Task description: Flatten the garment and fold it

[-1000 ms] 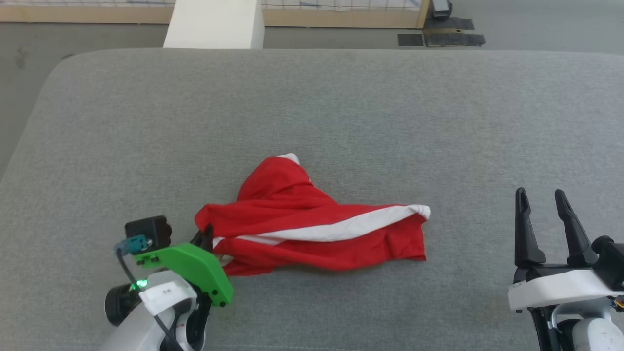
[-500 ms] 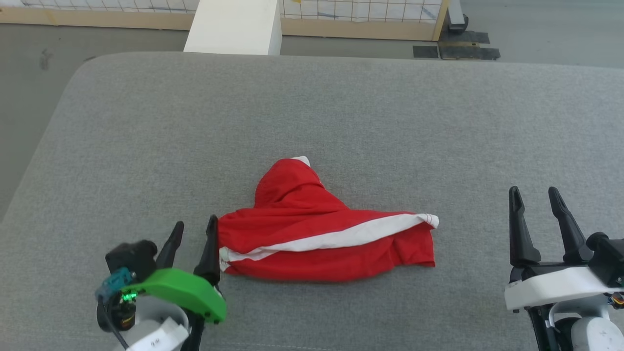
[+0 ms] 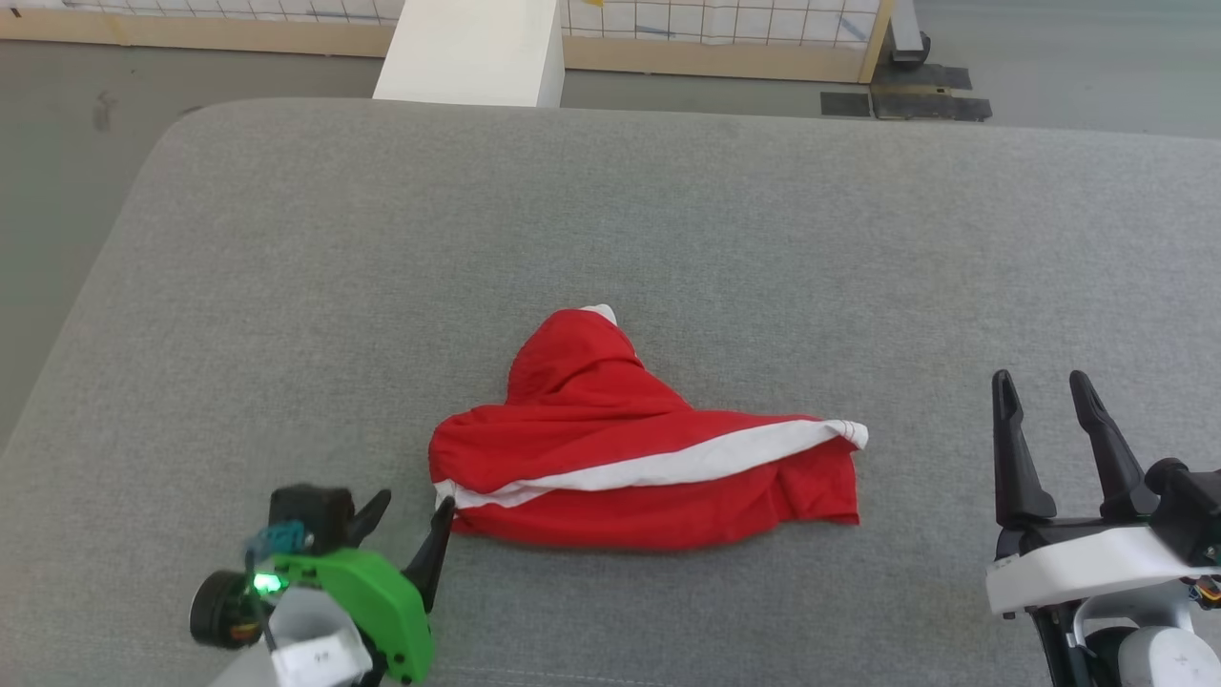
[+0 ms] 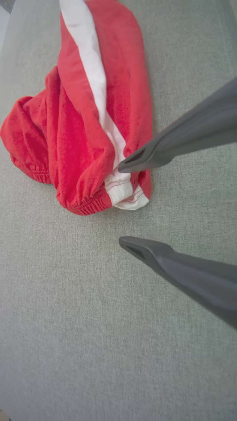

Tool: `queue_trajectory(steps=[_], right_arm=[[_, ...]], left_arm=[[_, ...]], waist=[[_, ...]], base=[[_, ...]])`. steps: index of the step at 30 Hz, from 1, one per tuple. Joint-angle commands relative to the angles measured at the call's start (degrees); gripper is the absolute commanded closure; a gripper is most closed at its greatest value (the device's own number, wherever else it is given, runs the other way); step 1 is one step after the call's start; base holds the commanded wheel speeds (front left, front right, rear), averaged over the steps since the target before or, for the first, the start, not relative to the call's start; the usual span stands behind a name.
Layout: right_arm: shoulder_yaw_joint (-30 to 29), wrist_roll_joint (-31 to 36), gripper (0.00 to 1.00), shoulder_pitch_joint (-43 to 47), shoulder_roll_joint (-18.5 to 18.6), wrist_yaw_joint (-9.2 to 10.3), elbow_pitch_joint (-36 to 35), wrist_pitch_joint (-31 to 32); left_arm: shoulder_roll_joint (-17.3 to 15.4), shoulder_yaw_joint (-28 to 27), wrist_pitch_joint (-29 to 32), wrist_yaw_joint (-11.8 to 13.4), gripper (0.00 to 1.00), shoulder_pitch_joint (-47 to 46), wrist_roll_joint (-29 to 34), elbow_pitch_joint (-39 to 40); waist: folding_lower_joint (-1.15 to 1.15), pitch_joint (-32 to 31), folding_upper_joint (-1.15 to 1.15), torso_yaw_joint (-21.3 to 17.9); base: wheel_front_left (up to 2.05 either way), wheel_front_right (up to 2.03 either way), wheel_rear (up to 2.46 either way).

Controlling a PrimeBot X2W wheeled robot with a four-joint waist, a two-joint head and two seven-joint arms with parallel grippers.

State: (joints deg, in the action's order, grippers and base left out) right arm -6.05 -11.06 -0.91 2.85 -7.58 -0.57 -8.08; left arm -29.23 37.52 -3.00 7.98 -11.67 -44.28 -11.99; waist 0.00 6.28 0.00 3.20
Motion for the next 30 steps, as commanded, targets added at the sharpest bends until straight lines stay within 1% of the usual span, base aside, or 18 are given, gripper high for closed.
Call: queue_trajectory(steps=[1,8,12,13,14,15,16,17,22,26,27,30], right_arm=[[0.2,0.0,0.0,0.7,0.0,0.09,-0.3,0.0],[0.9,0.0,0.0,0.3,0.0,0.09,-0.3,0.2],[0.8,0.0,0.0,0.2,0.0,0.09,-0.4,0.2],[0.8,0.0,0.0,0.1,0.0,0.09,-0.4,0.2],[0.8,0.0,0.0,0.1,0.0,0.09,-0.4,0.1],[0.7,-0.1,0.0,0.1,0.0,0.09,-0.3,0.1],[0.7,-0.1,0.0,0.2,0.0,0.09,-0.3,0.1],[0.7,-0.1,0.0,0.2,0.0,0.09,-0.2,0.0],[0.6,-0.3,0.0,0.3,0.0,0.09,0.2,-0.1],[1.4,-0.6,0.0,0.3,0.0,0.09,0.6,0.4],[1.8,-1.0,0.0,0.5,0.0,0.09,1.0,1.3],[4.2,-1.5,0.0,1.4,0.0,0.09,2.4,6.6]], left_arm=[[0.4,0.1,0.4,-0.8,0.0,-1.8,0.2,-1.1],[3.2,1.6,3.6,-3.7,0.0,-6.0,-1.2,-7.4],[4.2,2.4,4.5,-4.3,0.0,-7.1,-1.3,-9.1],[4.2,2.5,4.3,-4.4,0.09,-7.2,-1.1,-9.2],[4.2,2.6,4.1,-4.4,0.52,-7.4,-0.9,-9.4],[4.2,2.7,3.9,-4.4,0.68,-7.5,-0.8,-9.6],[4.2,2.7,3.7,-4.3,0.95,-7.5,-0.6,-9.7],[4.2,2.7,3.4,-4.2,1.0,-7.5,-0.5,-9.7],[3.7,2.5,2.1,-3.4,1.0,-7.4,0.3,-8.6],[3.3,2.8,2.2,-2.8,1.0,-6.6,0.4,-7.2],[3.3,2.8,2.1,-2.6,1.0,-6.4,0.4,-6.8],[3.3,2.7,2.0,-1.4,1.0,-5.2,0.3,-5.0]], waist=[[0.0,0.2,0.0,-0.2],[0.0,0.7,0.0,-1.4],[0.0,1.0,0.0,-2.0],[0.0,1.0,0.0,-2.0],[0.0,1.1,0.0,-2.1],[0.0,1.0,0.0,-2.1],[0.0,1.0,0.0,-2.1],[0.0,1.0,0.0,-2.0],[0.0,0.7,0.0,-1.5],[0.0,0.4,0.0,-1.1],[0.0,0.4,0.0,-1.0],[0.0,0.2,0.0,-0.8]], base=[[0.0,0.0,0.0],[0.0,0.0,0.0],[0.0,0.0,0.0],[0.0,0.0,0.0],[0.0,0.0,0.0],[0.0,0.0,0.0],[0.0,0.0,0.0],[0.0,0.0,0.0],[0.0,0.0,0.0],[0.0,0.0,0.0],[0.0,0.0,0.0],[0.0,0.0,0.0]])
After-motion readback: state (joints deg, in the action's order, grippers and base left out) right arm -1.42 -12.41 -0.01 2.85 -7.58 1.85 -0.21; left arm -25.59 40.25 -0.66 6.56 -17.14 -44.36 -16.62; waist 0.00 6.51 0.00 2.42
